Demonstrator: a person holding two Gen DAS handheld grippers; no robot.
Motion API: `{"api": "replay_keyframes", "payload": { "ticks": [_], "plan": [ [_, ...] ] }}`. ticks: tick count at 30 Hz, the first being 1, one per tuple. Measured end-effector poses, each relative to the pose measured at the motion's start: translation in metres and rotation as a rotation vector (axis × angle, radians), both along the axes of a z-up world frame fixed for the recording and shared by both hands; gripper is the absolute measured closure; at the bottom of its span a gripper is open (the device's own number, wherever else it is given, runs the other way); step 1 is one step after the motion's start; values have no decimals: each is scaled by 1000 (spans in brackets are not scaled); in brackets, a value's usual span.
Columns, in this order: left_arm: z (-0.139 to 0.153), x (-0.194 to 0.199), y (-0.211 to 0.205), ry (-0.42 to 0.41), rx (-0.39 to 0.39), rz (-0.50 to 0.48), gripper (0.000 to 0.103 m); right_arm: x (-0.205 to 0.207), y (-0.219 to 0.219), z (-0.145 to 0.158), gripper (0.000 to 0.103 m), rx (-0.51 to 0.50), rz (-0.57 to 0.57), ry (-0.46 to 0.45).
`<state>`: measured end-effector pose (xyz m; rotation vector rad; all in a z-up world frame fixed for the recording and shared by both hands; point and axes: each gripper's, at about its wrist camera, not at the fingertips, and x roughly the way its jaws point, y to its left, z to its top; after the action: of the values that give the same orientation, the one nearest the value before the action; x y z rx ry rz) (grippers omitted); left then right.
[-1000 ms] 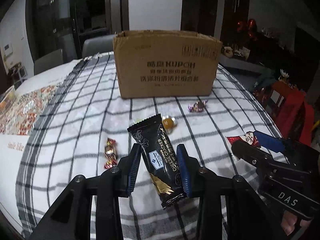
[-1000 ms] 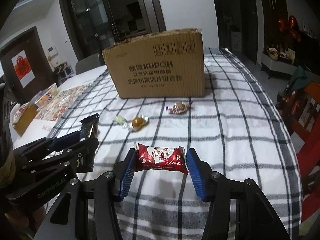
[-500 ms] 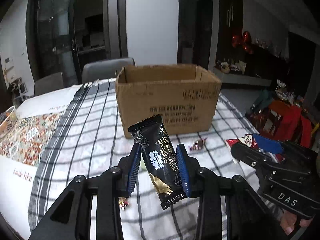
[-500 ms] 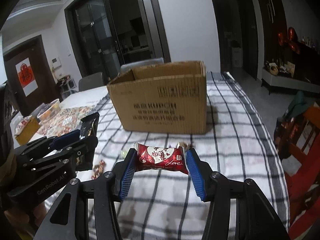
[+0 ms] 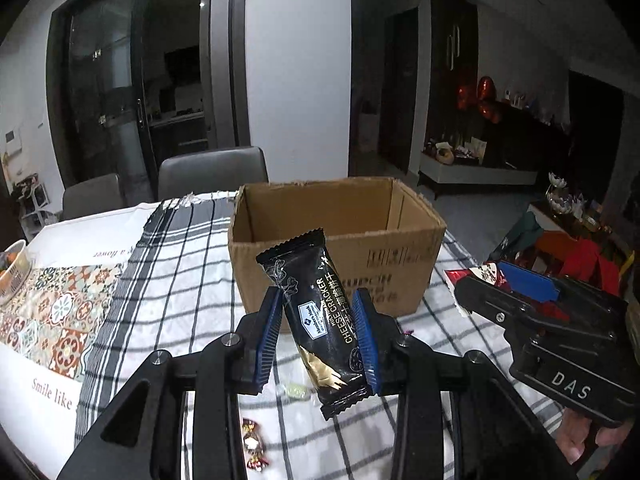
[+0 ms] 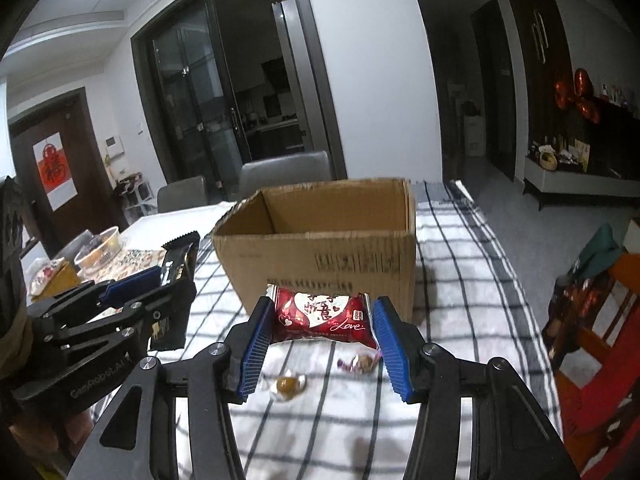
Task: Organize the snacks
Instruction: 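Carry the black bar and red snack into the box and release both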
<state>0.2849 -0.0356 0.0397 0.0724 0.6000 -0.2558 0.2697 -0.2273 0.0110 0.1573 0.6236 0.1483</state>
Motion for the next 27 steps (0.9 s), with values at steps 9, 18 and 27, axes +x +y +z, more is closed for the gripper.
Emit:
{"api": "replay_keyframes", "payload": {
  "ticks": [9,18,27],
  "plan": [
    [25,30,1,-4,-26,-47,67,34,-4,20,51,-15,14,-36],
    [41,61,-6,-19,33,-87,67,70,-7,28,51,-54,28,-39],
    [39,106,-19,-16,87,-122,67,108,-12,24,51,-88,42,-24]
  ]
}}
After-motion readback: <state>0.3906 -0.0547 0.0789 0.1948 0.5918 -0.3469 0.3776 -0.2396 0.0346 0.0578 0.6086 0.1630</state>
